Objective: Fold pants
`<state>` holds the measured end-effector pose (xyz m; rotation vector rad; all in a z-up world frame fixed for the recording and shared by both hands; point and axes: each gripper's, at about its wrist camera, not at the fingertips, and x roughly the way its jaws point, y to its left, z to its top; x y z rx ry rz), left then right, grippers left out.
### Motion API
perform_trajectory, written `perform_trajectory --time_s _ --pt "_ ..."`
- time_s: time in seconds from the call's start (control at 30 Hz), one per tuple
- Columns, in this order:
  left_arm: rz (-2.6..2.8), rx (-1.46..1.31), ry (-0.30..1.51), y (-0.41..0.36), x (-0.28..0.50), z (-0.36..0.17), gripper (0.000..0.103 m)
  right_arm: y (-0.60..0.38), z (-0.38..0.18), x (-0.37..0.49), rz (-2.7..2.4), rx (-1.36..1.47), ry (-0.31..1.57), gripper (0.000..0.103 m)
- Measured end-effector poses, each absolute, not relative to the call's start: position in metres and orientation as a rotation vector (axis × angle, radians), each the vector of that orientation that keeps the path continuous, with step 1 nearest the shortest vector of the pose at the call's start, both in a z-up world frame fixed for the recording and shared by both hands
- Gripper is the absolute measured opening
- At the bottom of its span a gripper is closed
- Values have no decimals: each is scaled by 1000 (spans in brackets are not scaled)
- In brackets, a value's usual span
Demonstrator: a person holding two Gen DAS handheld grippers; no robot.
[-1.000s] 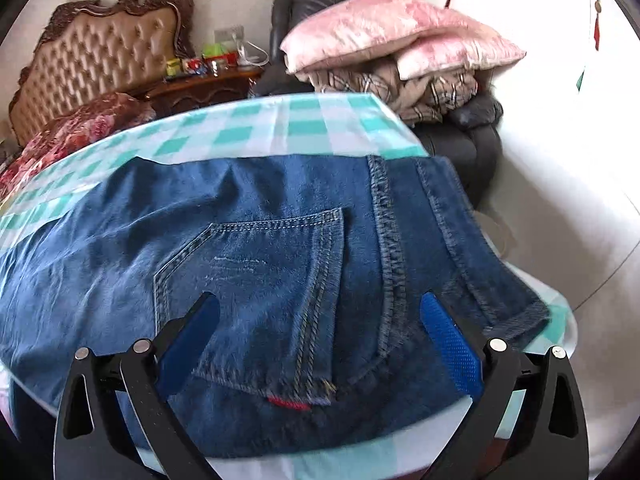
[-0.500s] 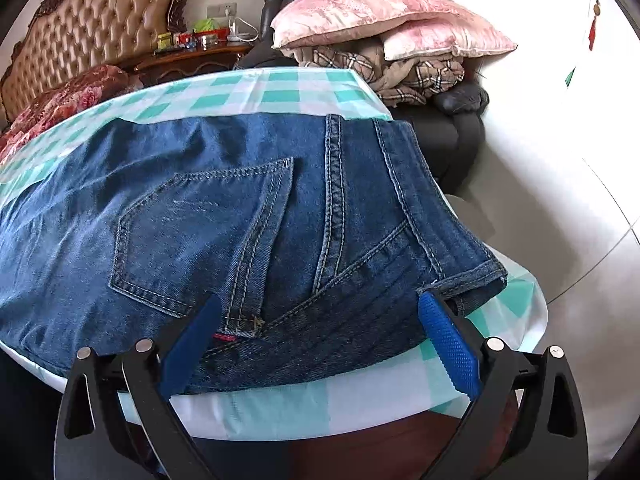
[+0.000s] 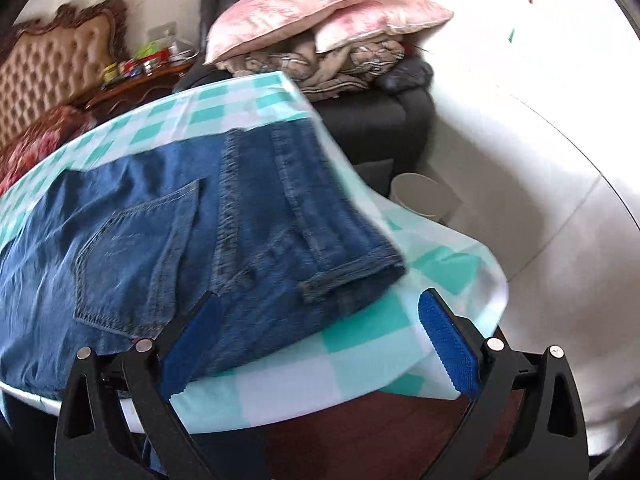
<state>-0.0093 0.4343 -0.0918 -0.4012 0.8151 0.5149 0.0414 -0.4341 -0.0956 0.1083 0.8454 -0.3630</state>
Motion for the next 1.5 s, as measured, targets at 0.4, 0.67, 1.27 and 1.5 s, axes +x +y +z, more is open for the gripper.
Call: perform_trajectory --time_s 0.4,0.67,1.27,1.5 --pt "603 -349 740 410 -19 -68 21 -507 -94 18 -325 452 837 80" --pt "364 -318 738 322 -13 -52 22 -510 -101 56 -287 438 895 23" --pt "-137 -121 820 127 10 -76 22 -466 -66 50 -316 166 798 65" --pt "-363 58 839 21 9 -91 22 -344 -71 95 15 24 829 72"
